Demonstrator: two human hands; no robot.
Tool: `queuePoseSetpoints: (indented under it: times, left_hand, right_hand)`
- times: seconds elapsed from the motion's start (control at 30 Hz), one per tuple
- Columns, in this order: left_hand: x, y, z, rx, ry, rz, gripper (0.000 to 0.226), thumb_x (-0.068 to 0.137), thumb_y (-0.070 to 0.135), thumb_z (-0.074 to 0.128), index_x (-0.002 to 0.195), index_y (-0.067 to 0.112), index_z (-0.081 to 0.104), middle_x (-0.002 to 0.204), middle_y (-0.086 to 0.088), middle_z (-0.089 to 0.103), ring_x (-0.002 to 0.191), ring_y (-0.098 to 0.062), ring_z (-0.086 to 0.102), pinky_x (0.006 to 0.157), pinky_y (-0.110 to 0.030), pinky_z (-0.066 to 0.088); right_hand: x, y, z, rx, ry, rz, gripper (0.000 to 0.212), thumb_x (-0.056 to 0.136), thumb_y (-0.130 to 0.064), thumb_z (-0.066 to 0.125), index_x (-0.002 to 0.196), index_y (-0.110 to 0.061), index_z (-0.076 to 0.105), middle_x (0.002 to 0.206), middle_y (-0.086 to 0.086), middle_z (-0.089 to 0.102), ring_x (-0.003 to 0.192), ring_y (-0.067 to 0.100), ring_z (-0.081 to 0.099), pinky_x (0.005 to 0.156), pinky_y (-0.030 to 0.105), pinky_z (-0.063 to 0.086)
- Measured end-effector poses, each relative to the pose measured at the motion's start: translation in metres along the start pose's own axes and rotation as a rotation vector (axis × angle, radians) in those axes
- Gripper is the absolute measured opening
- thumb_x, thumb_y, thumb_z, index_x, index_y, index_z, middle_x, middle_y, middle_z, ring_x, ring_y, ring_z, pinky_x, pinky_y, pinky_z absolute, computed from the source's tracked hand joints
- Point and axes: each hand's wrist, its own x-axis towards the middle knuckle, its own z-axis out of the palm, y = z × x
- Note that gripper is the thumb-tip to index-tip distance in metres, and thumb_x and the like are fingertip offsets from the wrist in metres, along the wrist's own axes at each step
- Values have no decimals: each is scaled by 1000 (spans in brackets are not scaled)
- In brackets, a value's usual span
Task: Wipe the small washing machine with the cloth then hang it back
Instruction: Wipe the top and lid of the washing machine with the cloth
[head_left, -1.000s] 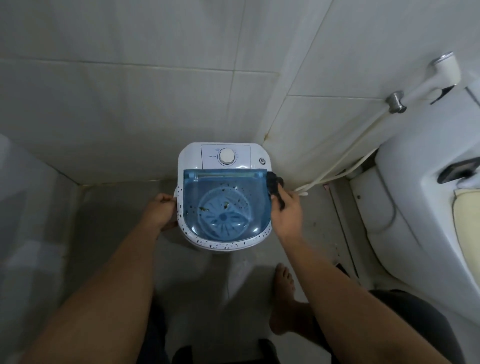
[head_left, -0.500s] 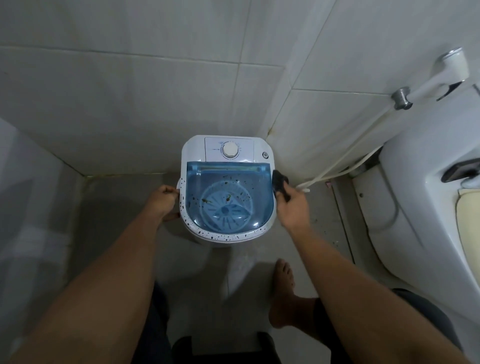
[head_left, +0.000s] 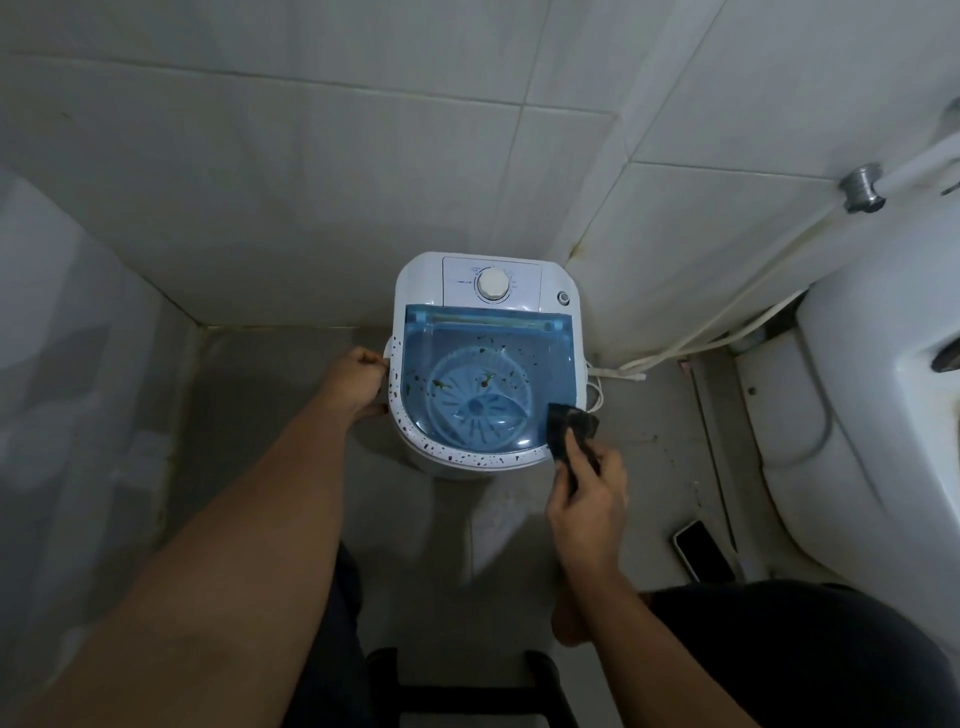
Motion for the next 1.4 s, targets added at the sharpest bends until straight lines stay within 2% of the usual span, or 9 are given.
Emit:
queuePoseSetpoints:
  times: [0.17,0.27,0.37,0.5,0.67,0.87,1.13,1.3,1.4]
  left_hand:
    - [-8,4,0,19,4,21,11,100,13,56,91,19,56,122,-19,66,111,-37,67,81,-55,62]
    - [-11,5,-1,20,-10,26,10,100,13,56,91,17,56,125,-22,65,115,-39,65,73,-47,60]
    - [-13,7,-4,13,-21,24,9,101,10,56,93,15,58,123,-23,66,114,-39,66,78,-47,60]
    - [-14,8,-8,-24,-61,19,12,100,10,58,89,14,59,117,-20,70,102,-33,70,77,-44,61]
    - [-16,9,-19,-100,-155,-35,5,100,13,58,99,12,63,119,-16,72,95,-21,70,72,-35,61]
    - [-27,18,-26,-185,-235,-133,44,102,48,49,109,9,70,107,-12,74,97,-23,70,78,-36,59]
    - [-21,17,-30,-214,-246,-164,72,96,69,42,115,6,69,114,-14,73,103,-26,70,81,-39,60]
    - [-20,15,-34,-279,-286,-199,87,89,83,31,104,7,73,105,-12,76,100,-26,70,85,-38,56]
    - [-16,10,-40,-360,-303,-232,105,78,92,33,122,4,67,121,-16,72,114,-31,68,99,-46,55]
  right_hand:
    - [-22,-38,9,-159,-219,-350,51,83,-18,59,133,-29,65,128,7,60,98,31,55,74,42,47]
    - [-20,-62,18,-219,-353,-552,51,83,-22,57,133,-30,63,129,6,60,100,30,57,75,39,43]
    - [-1,-40,5,-216,-388,-658,52,85,-20,65,136,-31,62,134,8,58,105,30,57,77,38,41]
    - [10,7,-21,-262,-316,-550,55,85,-17,71,138,-32,62,139,10,55,102,29,54,75,41,43]
    - [-9,-23,0,-274,-327,-567,61,82,-15,74,140,-29,59,139,12,52,105,28,52,78,41,45]
    - [-13,-102,52,-222,-419,-650,53,81,-18,66,134,-27,62,135,12,58,102,33,55,80,42,43]
    - [-11,-76,34,-329,-422,-773,57,77,-17,66,133,-29,62,136,10,57,103,33,57,78,41,40]
    - [42,-136,62,-441,-475,-807,56,80,-26,59,136,-33,58,138,6,55,103,33,55,80,45,43]
    - [102,-172,84,-509,-459,-714,58,79,-21,64,135,-33,58,140,7,53,110,37,52,87,47,40]
